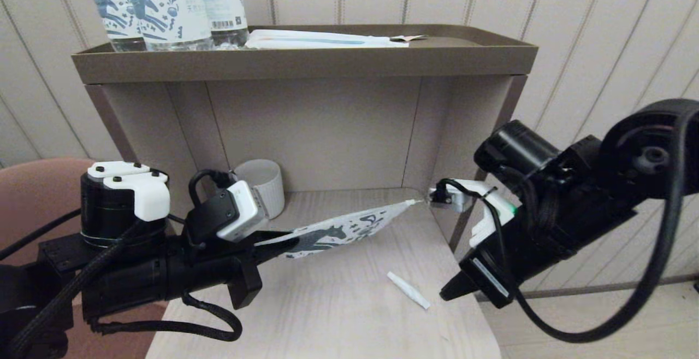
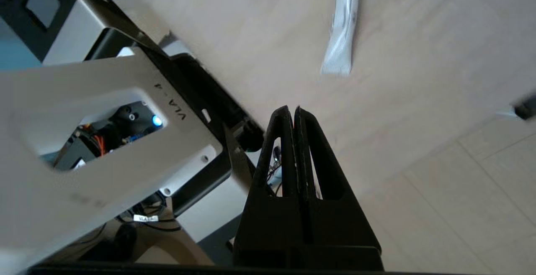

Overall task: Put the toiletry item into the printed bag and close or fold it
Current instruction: Pick up the toothpaste

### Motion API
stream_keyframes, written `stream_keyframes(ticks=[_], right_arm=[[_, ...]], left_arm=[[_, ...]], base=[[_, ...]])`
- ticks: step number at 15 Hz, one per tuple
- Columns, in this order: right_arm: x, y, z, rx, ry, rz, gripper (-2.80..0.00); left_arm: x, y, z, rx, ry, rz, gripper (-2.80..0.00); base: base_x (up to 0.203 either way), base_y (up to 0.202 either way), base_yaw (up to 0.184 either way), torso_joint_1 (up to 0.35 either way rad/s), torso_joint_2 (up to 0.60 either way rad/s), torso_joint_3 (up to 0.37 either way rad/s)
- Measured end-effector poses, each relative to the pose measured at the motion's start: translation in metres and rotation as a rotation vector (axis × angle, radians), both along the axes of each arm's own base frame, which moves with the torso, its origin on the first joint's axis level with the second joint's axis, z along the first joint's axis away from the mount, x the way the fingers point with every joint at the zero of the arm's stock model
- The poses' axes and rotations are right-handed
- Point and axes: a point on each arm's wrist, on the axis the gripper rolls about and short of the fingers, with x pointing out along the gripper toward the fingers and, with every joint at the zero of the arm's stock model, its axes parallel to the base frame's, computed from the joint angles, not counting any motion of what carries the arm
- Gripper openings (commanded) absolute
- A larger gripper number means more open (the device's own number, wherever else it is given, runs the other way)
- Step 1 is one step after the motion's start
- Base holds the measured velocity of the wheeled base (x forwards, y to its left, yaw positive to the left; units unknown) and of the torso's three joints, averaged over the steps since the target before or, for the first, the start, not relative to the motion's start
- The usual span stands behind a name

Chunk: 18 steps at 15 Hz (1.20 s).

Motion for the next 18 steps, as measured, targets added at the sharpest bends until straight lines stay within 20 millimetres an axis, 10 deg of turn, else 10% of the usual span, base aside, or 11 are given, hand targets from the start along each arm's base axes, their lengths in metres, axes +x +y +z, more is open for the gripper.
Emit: stream_keyframes(ticks=[18], right_arm=[[-0.028, -0.041, 0.047, 0.267, -0.332, -0.013, -2.8]], left_arm=[[-0.01, 0.014, 0.036, -0.256, 0.459, -0.296, -2.8]], base=[[0.0, 0.0, 0.0, 0.0, 0.0, 0.0]])
